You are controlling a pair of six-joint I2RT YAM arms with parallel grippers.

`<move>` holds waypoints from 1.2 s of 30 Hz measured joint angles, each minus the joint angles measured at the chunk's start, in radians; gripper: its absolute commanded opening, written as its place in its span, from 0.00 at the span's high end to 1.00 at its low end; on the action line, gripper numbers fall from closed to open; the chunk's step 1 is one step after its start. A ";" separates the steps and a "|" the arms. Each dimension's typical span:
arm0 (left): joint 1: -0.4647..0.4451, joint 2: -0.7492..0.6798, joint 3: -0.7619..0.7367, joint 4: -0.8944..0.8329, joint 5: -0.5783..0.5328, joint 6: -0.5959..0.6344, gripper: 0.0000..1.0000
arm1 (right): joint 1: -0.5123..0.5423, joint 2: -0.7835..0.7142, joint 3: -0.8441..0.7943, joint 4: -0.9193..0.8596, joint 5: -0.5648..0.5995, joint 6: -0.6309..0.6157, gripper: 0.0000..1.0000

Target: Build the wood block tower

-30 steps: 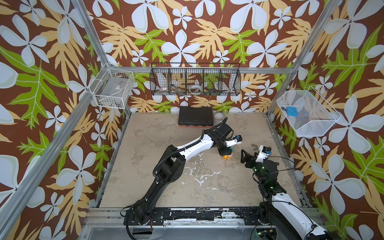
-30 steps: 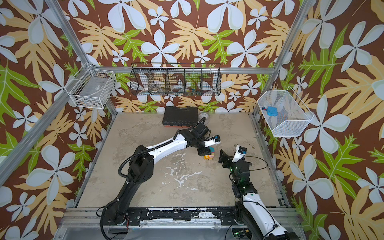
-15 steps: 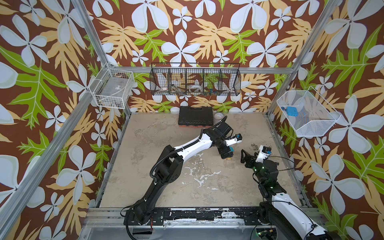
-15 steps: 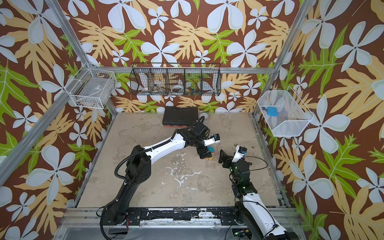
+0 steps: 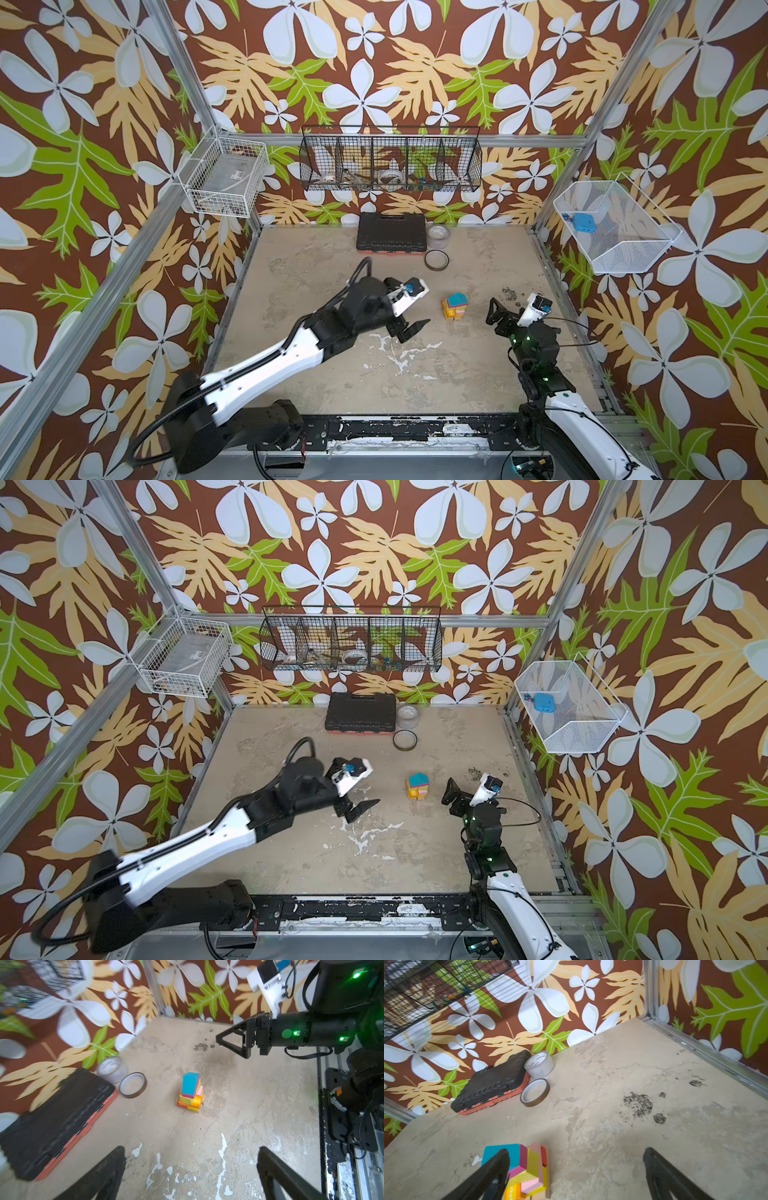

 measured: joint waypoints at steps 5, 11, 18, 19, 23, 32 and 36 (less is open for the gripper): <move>0.135 -0.403 -0.438 0.315 -0.258 -0.132 0.00 | 0.000 -0.083 0.071 -0.108 0.085 0.048 0.00; 0.362 -0.568 -0.692 0.539 -0.538 -0.245 0.00 | 0.000 -0.112 0.117 -0.080 0.110 0.035 0.00; 0.435 -0.282 -0.820 0.802 -0.701 -0.227 0.00 | 0.000 0.143 -0.016 0.160 0.102 -0.195 0.00; 0.445 -0.204 -0.820 0.864 -0.705 -0.226 0.00 | 0.000 0.191 -0.014 0.173 0.106 -0.229 0.00; 0.457 0.052 -0.741 0.929 -0.694 -0.200 0.00 | 0.000 0.338 -0.019 0.320 0.117 -0.345 0.00; 0.597 0.252 -0.629 1.025 -0.495 -0.131 0.00 | -0.001 0.629 -0.009 0.639 0.163 -0.453 0.00; 0.721 0.298 -0.680 1.129 -0.409 -0.204 0.00 | -0.037 0.757 0.018 0.713 0.140 -0.463 0.00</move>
